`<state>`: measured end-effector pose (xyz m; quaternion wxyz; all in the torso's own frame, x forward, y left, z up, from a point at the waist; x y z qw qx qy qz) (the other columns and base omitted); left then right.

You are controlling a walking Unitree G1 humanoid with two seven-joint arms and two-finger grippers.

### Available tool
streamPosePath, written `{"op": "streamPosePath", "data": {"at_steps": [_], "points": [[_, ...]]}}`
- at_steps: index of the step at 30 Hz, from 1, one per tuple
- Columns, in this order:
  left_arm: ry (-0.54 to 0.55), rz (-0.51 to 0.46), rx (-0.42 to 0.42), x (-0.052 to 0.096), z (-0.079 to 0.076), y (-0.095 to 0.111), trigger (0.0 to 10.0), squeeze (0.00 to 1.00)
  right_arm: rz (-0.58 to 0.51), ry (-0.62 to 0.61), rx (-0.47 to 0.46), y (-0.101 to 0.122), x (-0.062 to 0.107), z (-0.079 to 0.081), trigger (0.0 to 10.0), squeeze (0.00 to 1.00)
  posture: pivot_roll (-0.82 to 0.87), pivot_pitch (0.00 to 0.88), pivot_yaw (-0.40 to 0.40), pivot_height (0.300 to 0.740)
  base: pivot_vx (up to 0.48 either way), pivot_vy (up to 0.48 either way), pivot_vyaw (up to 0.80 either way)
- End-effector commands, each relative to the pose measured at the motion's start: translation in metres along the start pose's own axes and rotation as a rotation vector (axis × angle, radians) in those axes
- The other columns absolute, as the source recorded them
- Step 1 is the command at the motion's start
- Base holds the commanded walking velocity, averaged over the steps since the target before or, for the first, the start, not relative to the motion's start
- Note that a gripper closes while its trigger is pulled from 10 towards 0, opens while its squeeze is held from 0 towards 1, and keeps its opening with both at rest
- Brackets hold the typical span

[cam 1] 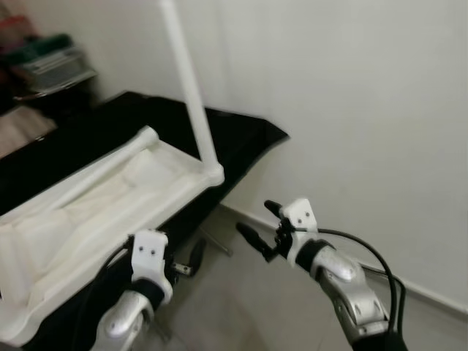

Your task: Building children table

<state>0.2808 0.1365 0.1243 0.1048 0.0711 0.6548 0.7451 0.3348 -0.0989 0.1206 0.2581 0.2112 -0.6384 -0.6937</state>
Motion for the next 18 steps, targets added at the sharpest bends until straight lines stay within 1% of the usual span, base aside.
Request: {"op": "streamPosePath", "data": {"at_steps": [1, 7, 15, 18], "points": [[0.016, 0.034, -0.005, 0.005, 0.0064, -0.0078, 10.0, 0.0, 0.004, 0.032, -0.025, -0.003, -0.0044, 0.0088, 10.0, 0.0, -0.15, 0.062, 0.102, 0.74, 0.0, 0.0, 0.79], [0.011, 0.034, 0.007, 0.0043, 0.0057, -0.0083, 10.0, 0.0, 0.005, 0.029, -0.028, -0.0032, -0.0045, 0.0079, 10.0, 0.0, -0.15, 0.061, 0.101, 0.74, 0.0, 0.0, 0.79], [0.016, 0.032, -0.008, 0.0041, 0.0055, -0.0072, 10.0, 0.0, -0.001, 0.029, -0.037, -0.0022, -0.0042, 0.0068, 10.0, 0.0, -0.15, 0.061, 0.097, 0.74, 0.0, 0.0, 0.79], [0.018, 0.028, -0.006, 0.0043, 0.0056, -0.0066, 10.0, 0.0, -0.013, 0.027, -0.043, -0.0004, -0.004, 0.0065, 10.0, 0.0, -0.15, 0.062, 0.099, 0.74, 0.0, 0.0, 0.0]]}}
Point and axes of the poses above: a point about 5 cm out from each wrist's last joint towards the gripper, its own x axis pointing back from the gripper into the wrist, its own y axis along the axis of the wrist's last joint, z = x × y, the point moved 4 cm from there along -x, pointing out of the wrist towards the gripper, and after that the axes turned 10 degrees about -x, right-handed, at the moved point
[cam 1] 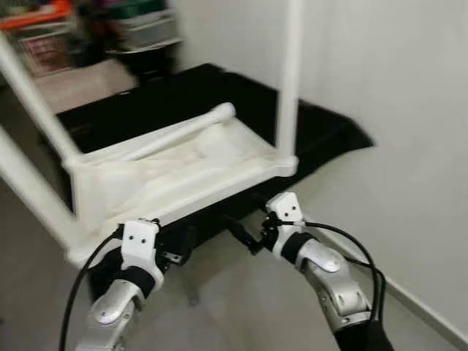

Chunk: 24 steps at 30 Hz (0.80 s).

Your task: Building children table

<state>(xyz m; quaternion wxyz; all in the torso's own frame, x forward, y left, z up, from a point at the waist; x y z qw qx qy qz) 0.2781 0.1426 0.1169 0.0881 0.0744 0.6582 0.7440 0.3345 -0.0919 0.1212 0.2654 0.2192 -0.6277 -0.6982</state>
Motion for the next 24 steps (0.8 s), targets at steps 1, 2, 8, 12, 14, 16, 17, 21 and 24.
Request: {"op": "streamPosePath", "data": {"at_steps": [1, 2, 8, 12, 14, 16, 17, 21, 24], "points": [[0.001, -0.001, -0.014, 0.0, 0.002, 0.001, 10.0, 0.0, -0.015, 0.006, -0.028, 0.001, 0.0, 0.001, 10.0, 0.0, -0.15, 0.062, 0.099, 0.74, 0.0, 0.0, 0.0], [0.001, 0.001, -0.01, 0.0, 0.002, 0.001, 10.0, 0.0, -0.015, 0.007, -0.03, 0.001, 0.0, 0.002, 10.0, 0.0, -0.14, 0.062, 0.102, 0.74, 0.0, -0.42, 0.0], [0.001, 0.009, 0.001, -0.001, 0.002, 0.0, 10.0, 0.0, -0.01, 0.012, -0.035, 0.0, 0.0, 0.003, 10.0, 0.0, -0.14, 0.061, 0.101, 0.74, 0.0, -0.46, 0.0], [0.021, 0.002, 0.02, 0.0, 0.004, 0.001, 10.0, 0.0, 0.005, 0.032, -0.02, -0.001, 0.0, 0.005, 10.0, 0.0, -0.14, 0.059, 0.098, 0.74, 0.0, -0.36, 0.0], [0.03, -0.003, 0.028, 0.0, 0.005, 0.001, 10.0, 0.0, 0.01, 0.036, -0.011, -0.001, 0.0, 0.006, 10.0, 0.0, -0.14, 0.061, 0.097, 0.74, 0.0, 0.0, 0.0], [0.034, -0.006, 0.032, 0.0, 0.006, 0.002, 10.0, 0.0, 0.012, 0.042, 0.008, -0.001, 0.0, 0.006, 10.0, 0.0, -0.14, 0.061, 0.097, 0.74, 0.0, 0.0, 0.8], [0.033, -0.008, 0.033, 0.0, 0.006, 0.002, 10.0, 0.0, 0.015, 0.055, 0.024, -0.002, 0.001, 0.008, 10.0, 0.0, -0.14, 0.061, 0.097, 0.74, 0.0, 0.0, 0.8], [0.029, -0.008, 0.031, 0.0, 0.006, 0.002, 10.0, 0.0, 0.021, 0.08, 0.04, -0.002, 0.001, 0.012, 10.0, 0.0, -0.14, 0.06, 0.1, 0.74, 0.0, 0.0, 0.8], [0.03, -0.008, 0.029, 0.0, 0.006, 0.002, 10.0, 0.0, 0.024, 0.089, 0.042, -0.002, 0.001, 0.013, 10.0, 0.0, -0.13, 0.059, 0.098, 0.74, 0.0, 0.0, 0.8]]}}
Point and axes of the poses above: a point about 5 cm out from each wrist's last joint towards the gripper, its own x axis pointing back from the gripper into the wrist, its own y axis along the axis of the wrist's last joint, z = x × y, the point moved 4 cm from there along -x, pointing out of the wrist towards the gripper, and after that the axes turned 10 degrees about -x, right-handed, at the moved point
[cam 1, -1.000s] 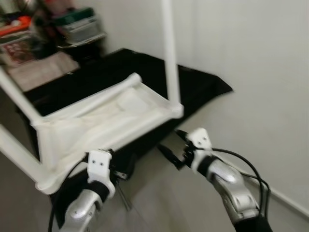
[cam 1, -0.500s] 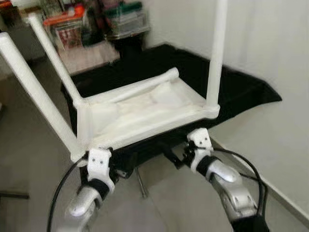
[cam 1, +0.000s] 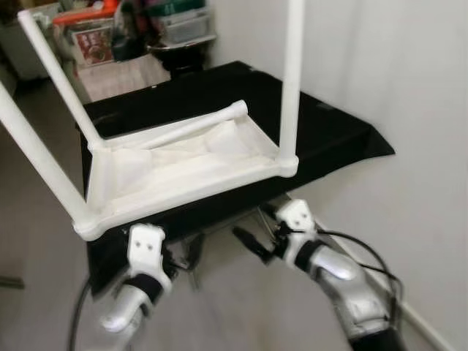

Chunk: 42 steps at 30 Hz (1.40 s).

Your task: Building children table

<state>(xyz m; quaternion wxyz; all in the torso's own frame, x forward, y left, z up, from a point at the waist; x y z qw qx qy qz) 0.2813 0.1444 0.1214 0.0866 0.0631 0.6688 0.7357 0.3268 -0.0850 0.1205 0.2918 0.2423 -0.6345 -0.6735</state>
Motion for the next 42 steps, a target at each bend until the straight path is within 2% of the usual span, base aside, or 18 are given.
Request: {"op": "streamPosePath", "data": {"at_steps": [1, 16, 18, 29, 42], "points": [[0.011, 0.007, 0.004, 0.003, 0.0031, -0.0018, 10.0, 0.0, -0.001, 0.016, 0.001, -0.0003, -0.0009, 0.003, 10.0, 0.0, -0.13, 0.059, 0.098, 0.74, 0.0, 0.0, 0.8], [0.023, 0.005, -0.005, 0.0025, 0.0048, -0.0015, 10.0, 0.0, 0.0, 0.015, -0.011, -0.0009, -0.0011, 0.0021, 10.0, 0.0, -0.15, 0.059, 0.099, 0.74, 0.0, 0.0, 0.78], [0.024, 0.005, -0.009, 0.0024, 0.0052, -0.0014, 10.0, 0.0, -0.011, 0.003, -0.035, -0.0001, -0.0012, 0.0002, 10.0, 0.0, -0.15, 0.059, 0.099, 0.74, 0.0, 0.0, 0.0], [0.029, 0.008, -0.007, 0.0027, 0.0051, -0.0027, 10.0, 0.0, 0.001, 0.016, -0.027, -0.0018, -0.0017, 0.0013, 10.0, 0.0, -0.15, 0.05, 0.1, 0.74, 0.0, 0.0, 0.0], [0.027, -0.001, 0.002, 0.0032, 0.0044, -0.0012, 10.0, 0.0, 0.018, 0.046, -0.025, -0.0055, -0.0012, 0.0053, 10.0, 0.0, -0.15, 0.054, 0.095, 0.74, 0.319, 0.0, 0.29]]}}
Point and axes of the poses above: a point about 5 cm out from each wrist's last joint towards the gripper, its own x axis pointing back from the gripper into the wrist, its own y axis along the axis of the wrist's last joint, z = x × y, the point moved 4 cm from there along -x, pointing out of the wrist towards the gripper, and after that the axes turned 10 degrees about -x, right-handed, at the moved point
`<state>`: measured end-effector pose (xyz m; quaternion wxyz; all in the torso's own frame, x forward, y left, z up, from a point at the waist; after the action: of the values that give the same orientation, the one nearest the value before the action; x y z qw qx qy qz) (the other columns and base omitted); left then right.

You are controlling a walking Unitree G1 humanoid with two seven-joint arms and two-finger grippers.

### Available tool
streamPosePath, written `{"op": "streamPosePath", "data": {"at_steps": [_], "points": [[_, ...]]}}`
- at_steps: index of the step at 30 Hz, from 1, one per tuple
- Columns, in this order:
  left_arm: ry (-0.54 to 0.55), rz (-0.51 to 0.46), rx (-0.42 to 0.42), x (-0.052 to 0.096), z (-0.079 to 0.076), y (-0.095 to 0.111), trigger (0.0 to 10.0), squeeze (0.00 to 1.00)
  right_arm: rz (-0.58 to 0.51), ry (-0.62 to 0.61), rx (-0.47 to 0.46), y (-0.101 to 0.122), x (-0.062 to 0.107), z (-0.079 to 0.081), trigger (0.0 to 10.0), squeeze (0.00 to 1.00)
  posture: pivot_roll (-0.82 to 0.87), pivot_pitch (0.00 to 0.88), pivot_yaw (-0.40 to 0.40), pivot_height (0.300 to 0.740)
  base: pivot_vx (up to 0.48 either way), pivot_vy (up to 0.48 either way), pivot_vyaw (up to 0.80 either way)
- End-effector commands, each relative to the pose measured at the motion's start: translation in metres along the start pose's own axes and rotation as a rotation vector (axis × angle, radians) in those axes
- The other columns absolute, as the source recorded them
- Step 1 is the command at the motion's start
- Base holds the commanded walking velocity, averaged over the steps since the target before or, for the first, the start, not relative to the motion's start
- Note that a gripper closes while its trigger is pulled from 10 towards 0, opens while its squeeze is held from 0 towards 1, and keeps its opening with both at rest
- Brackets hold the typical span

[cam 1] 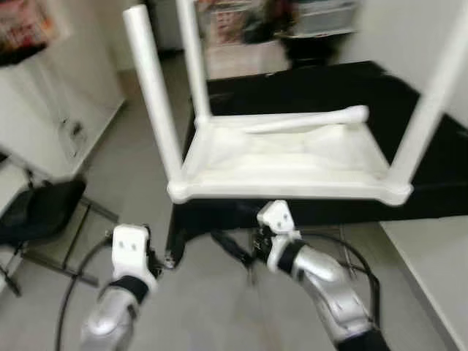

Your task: Building children table

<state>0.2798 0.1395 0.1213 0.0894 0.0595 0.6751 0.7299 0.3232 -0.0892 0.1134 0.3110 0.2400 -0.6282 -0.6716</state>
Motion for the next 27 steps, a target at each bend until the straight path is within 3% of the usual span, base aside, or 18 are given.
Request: {"op": "streamPosePath", "data": {"at_steps": [1, 12, 27], "points": [[0.025, 0.009, -0.014, 0.0028, 0.0096, -0.0014, 10.0, 0.0, -0.001, 0.017, -0.006, 0.001, -0.0069, 0.0055, 10.0, 0.0, -0.15, 0.054, 0.095, 0.74, 0.322, 0.0, 0.0], [0.016, 0.009, -0.009, 0.0019, 0.0082, -0.0018, 10.0, 0.0, -0.011, 0.03, -0.018, 0.0021, -0.0064, 0.0055, 10.0, 0.0, -0.15, 0.053, 0.095, 0.74, 0.305, 0.0, 0.0], [0.003, -0.002, 0.006, 0.0025, 0.0054, -0.0005, 10.0, 0.0, 0.008, 0.089, -0.018, 0.0027, -0.0042, 0.0085, 10.0, 0.0, -0.13, 0.05, 0.084, 0.74, 0.0, 0.0, 0.0]]}}
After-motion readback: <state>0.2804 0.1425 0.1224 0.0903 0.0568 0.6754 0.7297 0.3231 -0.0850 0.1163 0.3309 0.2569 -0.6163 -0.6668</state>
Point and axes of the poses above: a point about 5 cm out from each wrist's last joint towards the gripper, its own x axis pointing back from the gripper into the wrist, its own y axis along the axis of the wrist's last joint, z = x × y, the point moved 4 cm from there along -x, pointing out of the wrist towards the gripper, and after that the axes turned 10 degrees about -x, right-handed, at the moved point
